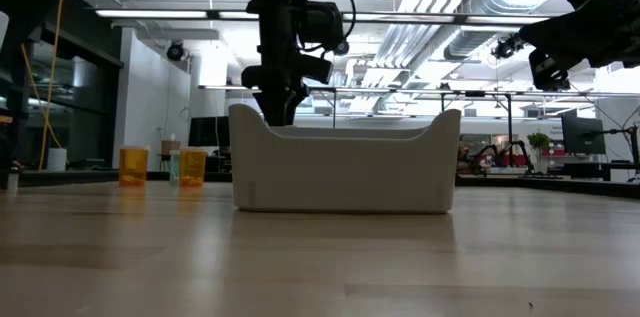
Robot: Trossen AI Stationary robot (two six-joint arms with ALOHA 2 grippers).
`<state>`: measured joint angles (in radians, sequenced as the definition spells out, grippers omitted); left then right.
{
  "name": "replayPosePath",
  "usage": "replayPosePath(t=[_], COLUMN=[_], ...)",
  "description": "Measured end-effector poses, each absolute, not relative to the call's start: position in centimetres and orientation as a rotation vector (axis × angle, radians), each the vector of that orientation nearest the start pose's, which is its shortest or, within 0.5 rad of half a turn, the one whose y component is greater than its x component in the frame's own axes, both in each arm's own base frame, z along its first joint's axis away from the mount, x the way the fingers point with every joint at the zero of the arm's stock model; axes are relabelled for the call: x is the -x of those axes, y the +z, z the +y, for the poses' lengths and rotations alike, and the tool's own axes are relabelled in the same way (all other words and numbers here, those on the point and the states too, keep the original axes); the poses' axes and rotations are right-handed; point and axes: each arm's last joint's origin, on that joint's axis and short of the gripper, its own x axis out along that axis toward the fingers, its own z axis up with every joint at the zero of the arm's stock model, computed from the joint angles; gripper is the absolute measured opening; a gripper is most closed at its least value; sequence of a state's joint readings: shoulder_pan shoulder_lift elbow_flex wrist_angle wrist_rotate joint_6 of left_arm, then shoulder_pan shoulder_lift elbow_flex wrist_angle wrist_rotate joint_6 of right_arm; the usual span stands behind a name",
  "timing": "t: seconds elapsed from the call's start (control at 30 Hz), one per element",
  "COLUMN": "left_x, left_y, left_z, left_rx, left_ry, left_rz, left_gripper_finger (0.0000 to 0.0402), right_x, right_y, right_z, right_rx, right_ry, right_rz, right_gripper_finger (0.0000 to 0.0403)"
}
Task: Pick and place medicine bottles into bin by pill shape (circle, oval)
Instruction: Put the orange capsule bottle into the blue bin
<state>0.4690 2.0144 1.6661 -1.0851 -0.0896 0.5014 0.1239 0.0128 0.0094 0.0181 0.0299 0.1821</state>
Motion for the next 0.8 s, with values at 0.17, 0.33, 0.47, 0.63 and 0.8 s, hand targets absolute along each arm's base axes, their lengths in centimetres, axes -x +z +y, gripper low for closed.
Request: replayPosePath(t=[0.17,0.33,0.47,0.63,0.8], left_x=[-35.3,-35.6,-35.7,-36.0,-36.0], left_y=[21.9,21.0,20.2,19.7,19.7], left_z=[18.2,18.3,18.4,18.3,18.4], left_rx=[-0.131,-0.122,-0.115,-0.132,-0.13], left_ry=[0.09,0.08,0.071,0.056,0.089], left_rz=[1.488,1.509,1.53,1.539,1.541], left_gripper_finger=[0.0189,0.0189,0.0189,0.0189,0.0189], right_x=[-9.7,-9.7,-9.7,-9.7,-9.7], right_y=[16.8,16.8,16.8,16.8,16.8], right_z=[1.1,1.1,1.1,1.1,1.1], right_rx=[-0.183,-0.183,-0.183,-0.183,-0.183], right_ry=[0.095,0.095,0.095,0.095,0.095], right_rz=[-0.006,-0.006,-0.006,-0.006,-0.006], right_gripper_finger=[0.0,0.0,0.0,0.0,0.0])
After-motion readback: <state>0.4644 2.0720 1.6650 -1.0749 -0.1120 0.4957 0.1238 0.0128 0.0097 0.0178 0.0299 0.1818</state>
